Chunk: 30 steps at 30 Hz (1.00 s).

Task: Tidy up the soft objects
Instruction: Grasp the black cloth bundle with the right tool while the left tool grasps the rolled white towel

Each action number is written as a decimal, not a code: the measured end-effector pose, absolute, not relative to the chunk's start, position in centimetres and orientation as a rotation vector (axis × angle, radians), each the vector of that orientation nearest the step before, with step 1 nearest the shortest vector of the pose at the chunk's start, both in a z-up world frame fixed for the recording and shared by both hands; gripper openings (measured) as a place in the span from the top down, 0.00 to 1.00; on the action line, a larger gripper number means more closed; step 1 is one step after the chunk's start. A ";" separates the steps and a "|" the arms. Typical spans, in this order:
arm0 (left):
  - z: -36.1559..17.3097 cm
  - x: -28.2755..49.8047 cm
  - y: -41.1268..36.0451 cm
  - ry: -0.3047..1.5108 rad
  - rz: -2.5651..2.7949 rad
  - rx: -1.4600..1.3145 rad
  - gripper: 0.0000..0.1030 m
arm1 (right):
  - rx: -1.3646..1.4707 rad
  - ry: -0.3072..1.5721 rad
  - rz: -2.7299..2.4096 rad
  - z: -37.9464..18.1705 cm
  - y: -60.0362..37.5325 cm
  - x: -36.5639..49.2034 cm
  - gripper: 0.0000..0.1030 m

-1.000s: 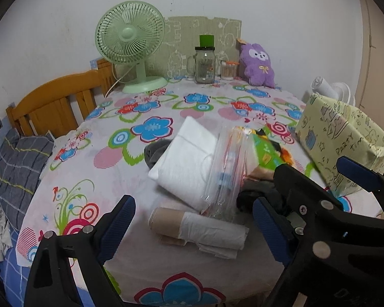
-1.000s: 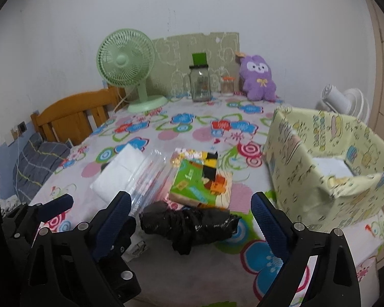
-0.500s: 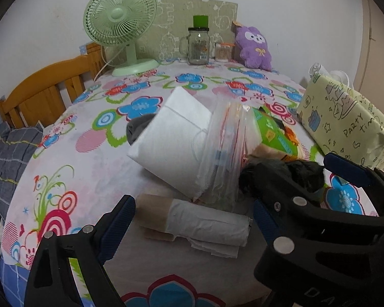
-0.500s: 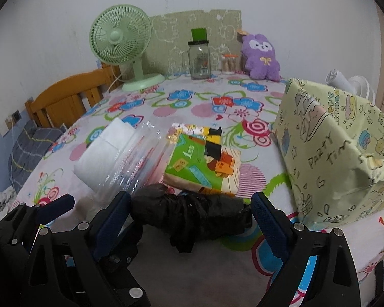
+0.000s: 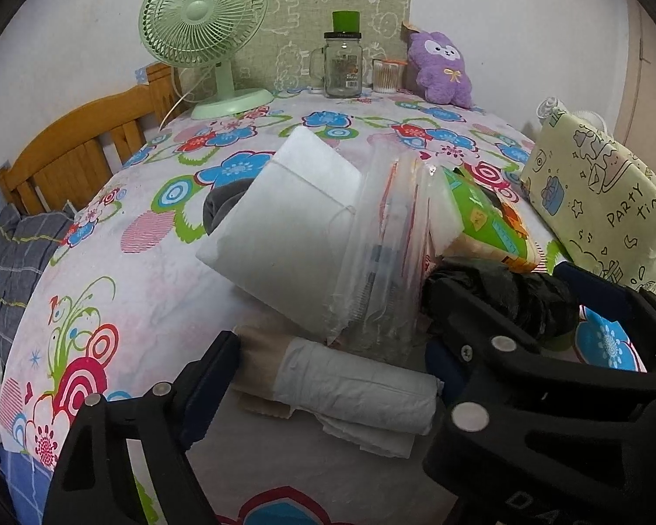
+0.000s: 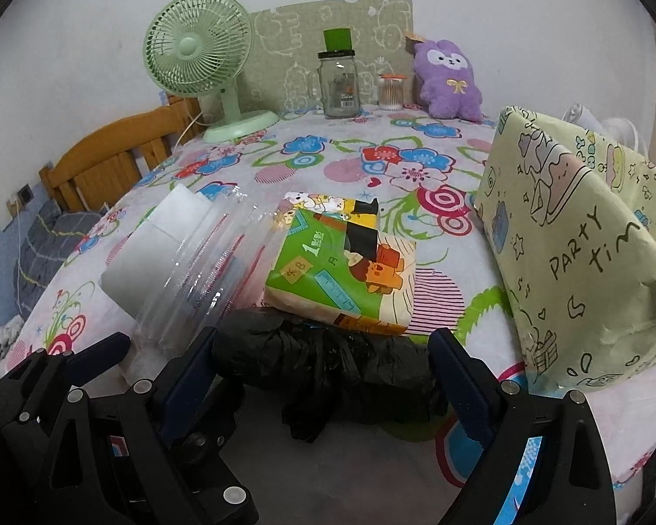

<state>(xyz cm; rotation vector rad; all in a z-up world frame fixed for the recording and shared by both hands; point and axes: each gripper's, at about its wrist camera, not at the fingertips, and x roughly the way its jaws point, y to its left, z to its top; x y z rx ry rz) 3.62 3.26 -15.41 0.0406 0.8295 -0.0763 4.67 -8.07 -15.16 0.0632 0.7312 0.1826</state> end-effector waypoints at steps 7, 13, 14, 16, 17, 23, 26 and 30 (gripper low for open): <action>-15.4 3.6 3.2 0.816 -0.085 0.046 0.19 | 0.059 0.744 0.201 -15.3 -8.0 4.7 0.19; -15.3 3.4 3.0 0.813 -0.089 0.045 0.23 | 0.055 0.737 0.197 -15.2 -8.0 4.5 0.27; -15.3 3.5 3.0 0.813 -0.089 0.046 0.24 | 0.055 0.736 0.197 -15.1 -8.0 4.4 0.28; -15.3 3.5 3.0 0.814 -0.089 0.048 0.25 | 0.052 0.734 0.195 -15.0 -8.0 4.3 0.31; -15.3 3.5 3.0 0.815 -0.088 0.046 0.26 | 0.049 0.731 0.196 -14.9 -8.0 4.2 0.32; -14.9 3.3 2.7 0.820 -0.083 0.038 0.28 | 0.062 0.729 0.214 -14.2 -8.1 3.9 0.37; -14.6 3.2 2.8 0.816 -0.083 0.024 0.29 | 0.074 0.732 0.216 -14.0 -8.3 3.8 0.37; -14.1 3.0 2.9 0.807 -0.079 0.021 0.29 | 0.082 0.721 0.219 -13.5 -8.5 3.6 0.38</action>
